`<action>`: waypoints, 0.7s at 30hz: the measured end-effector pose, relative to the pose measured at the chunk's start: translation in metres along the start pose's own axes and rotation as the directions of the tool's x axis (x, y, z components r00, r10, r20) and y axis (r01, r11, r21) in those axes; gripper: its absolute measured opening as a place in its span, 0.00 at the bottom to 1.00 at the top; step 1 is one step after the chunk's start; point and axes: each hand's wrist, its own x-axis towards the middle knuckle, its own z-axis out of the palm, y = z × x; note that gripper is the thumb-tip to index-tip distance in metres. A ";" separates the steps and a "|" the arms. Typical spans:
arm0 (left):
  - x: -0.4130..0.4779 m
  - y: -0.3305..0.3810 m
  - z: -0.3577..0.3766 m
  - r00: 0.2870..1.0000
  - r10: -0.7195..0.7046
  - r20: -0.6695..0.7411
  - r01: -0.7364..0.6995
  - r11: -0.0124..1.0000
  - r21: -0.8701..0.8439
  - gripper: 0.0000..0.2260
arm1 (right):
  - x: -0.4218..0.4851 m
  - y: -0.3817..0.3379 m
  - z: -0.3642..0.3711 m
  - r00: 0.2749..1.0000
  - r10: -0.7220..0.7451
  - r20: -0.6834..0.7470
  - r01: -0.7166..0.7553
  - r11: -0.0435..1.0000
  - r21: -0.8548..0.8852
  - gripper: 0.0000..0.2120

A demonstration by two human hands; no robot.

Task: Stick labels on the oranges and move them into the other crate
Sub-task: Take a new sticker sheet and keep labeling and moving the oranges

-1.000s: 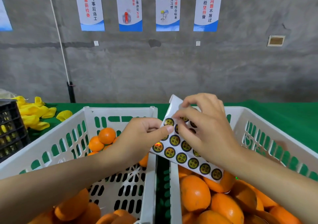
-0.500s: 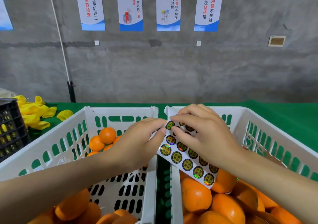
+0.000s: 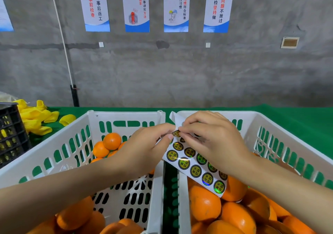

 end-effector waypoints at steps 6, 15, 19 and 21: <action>0.000 -0.004 0.001 1.000 0.004 0.000 -0.004 1.000 -0.011 0.08 | 0.001 -0.002 0.000 1.000 0.014 0.011 -0.015 1.000 0.022 0.05; 0.002 -0.001 -0.002 1.000 -0.001 0.017 0.002 0.999 -0.042 0.08 | 0.001 -0.003 0.000 0.999 0.014 0.053 -0.015 1.000 0.027 0.03; 0.002 0.000 -0.002 0.999 -0.021 0.034 0.023 0.997 -0.079 0.08 | 0.000 -0.004 0.000 0.995 0.064 0.073 -0.067 0.997 0.040 0.03; 0.003 0.000 -0.001 0.998 -0.031 0.058 0.038 0.991 -0.127 0.08 | 0.001 -0.004 -0.001 0.994 0.079 0.076 -0.081 0.996 0.030 0.02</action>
